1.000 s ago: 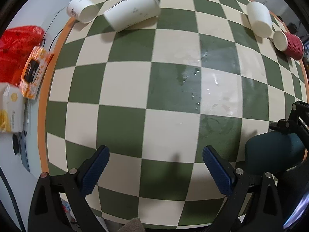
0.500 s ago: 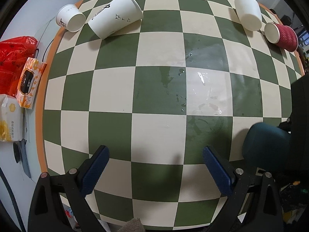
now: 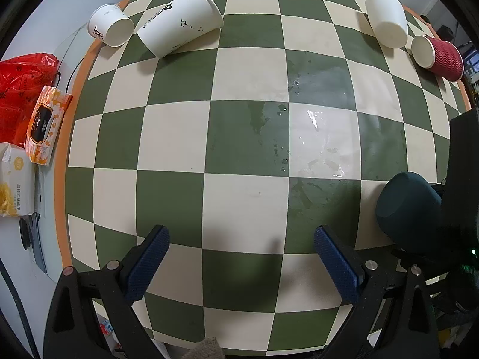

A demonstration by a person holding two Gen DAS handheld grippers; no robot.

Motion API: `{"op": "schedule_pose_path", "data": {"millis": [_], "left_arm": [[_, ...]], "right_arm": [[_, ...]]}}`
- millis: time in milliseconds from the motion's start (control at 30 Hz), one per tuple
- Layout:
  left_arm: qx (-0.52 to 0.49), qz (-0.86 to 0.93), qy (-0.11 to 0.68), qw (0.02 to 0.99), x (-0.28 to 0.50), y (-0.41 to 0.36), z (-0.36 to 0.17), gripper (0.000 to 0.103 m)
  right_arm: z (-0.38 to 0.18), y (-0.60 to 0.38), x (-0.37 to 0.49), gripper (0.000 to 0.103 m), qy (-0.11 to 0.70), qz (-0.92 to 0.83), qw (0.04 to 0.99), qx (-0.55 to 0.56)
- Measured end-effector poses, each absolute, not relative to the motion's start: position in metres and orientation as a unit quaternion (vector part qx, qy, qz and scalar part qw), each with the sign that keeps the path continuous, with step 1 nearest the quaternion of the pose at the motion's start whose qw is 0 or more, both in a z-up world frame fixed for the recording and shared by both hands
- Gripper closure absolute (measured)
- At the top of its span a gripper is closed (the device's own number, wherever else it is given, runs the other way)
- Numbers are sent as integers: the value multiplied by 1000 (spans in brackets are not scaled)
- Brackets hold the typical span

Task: Flip cup upside down
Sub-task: 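Rotate the right tool to turn the teal mug upside down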

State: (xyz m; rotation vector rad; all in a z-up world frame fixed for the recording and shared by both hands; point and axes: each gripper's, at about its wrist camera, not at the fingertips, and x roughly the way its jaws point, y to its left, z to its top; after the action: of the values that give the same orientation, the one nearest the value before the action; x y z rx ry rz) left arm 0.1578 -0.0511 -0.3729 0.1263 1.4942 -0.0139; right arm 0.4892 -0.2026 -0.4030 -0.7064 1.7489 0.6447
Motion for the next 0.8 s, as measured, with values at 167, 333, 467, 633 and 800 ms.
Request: {"op": "schedule_pose_path", "data": {"millis": [167,333,467,633,800], "left_arm": [[58,-6,676,734,159,-47,-371,4],[61,-7,673,737,156,-49,-365,4],[59,-7,670,740,155,-48,-361,4],[59,-2,670,740,154,-43,-360,4],[60,0,670,740,153,-40,-360,4]], "right_arm": [[-386,-218,509,13,743,257,559,-263],[-361,-242,469,7,735,245,585,-241],[-354,-253,493,7,733,241,593,-230],[-373,-243,506,7,742,231,587,-227],[-386,-248,527,12,753,220,582,-216]]}}
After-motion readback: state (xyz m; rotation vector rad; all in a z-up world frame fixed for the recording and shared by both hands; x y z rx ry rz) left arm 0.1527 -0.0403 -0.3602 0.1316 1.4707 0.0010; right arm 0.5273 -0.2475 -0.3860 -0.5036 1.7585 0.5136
